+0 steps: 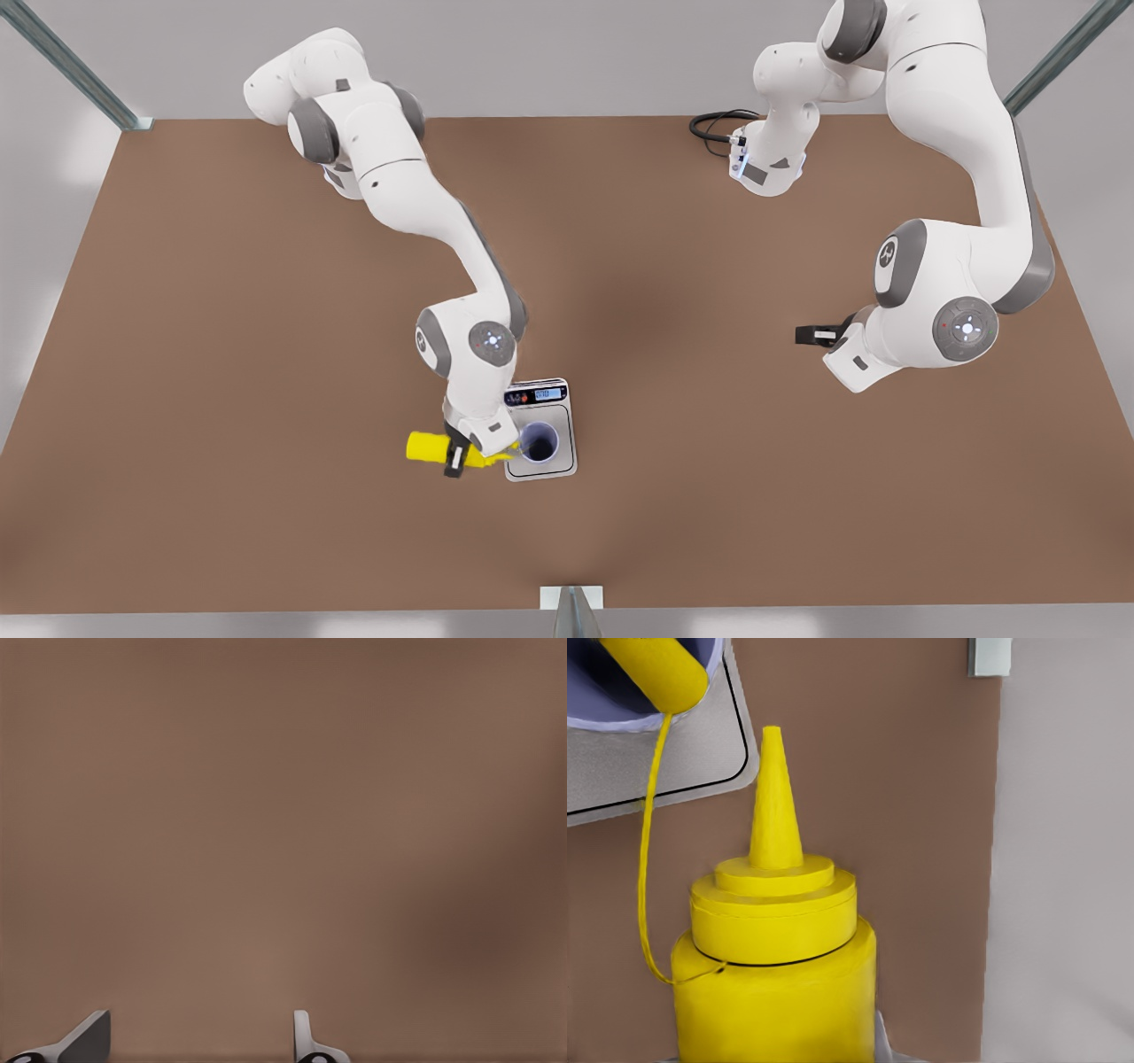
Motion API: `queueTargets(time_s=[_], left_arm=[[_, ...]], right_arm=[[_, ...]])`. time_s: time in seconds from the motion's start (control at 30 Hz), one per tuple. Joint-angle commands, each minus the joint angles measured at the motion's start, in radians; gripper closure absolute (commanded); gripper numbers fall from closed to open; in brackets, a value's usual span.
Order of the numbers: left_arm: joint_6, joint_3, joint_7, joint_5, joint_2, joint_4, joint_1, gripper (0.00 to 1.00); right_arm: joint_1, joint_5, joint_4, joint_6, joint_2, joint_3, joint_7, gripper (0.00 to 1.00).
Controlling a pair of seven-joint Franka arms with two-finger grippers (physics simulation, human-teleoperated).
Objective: Move cup to the weight, pick up sauce bottle, pour sauce
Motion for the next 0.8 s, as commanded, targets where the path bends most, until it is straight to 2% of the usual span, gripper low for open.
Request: queueTargets(time_s=[0.0, 0.2, 0.33, 0.4, 0.7, 0.77], left_arm=[[0.0, 0.0, -0.001, 0.001, -0.001, 0.0, 0.0, 0.0], [-0.001, 0.0, -0.002, 0.002, -0.001, 0.0, -0.008, 0.0], [0.038, 0.0, 0.001, 0.002, -0.004, -0.015, 0.0, 0.0], [0.049, 0.0, 0.004, 0.005, -0.009, -0.024, 0.003, 0.0], [0.071, -0.003, 0.001, 0.048, -0.001, -0.029, -0.005, 0.0], [0.075, -0.003, 0.001, 0.05, 0.0, -0.027, -0.005, 0.0]], right_arm=[[-0.039, 0.265, 0.001, -0.065, -0.017, 0.0, -0.254, 0.46], [-0.231, 0.736, -0.005, -0.131, -0.006, 0.001, -0.721, 0.46], [-0.32, 1.02, -0.022, -0.134, 0.018, 0.044, -1.007, 0.46], [-0.36, 1.062, -0.025, -0.134, 0.02, 0.098, -1.032, 0.46], [-0.423, 1.485, -0.073, -0.226, 0.066, 0.108, -1.297, 0.46], [-0.481, 1.513, -0.073, -0.236, 0.086, 0.176, -1.364, 0.46]])
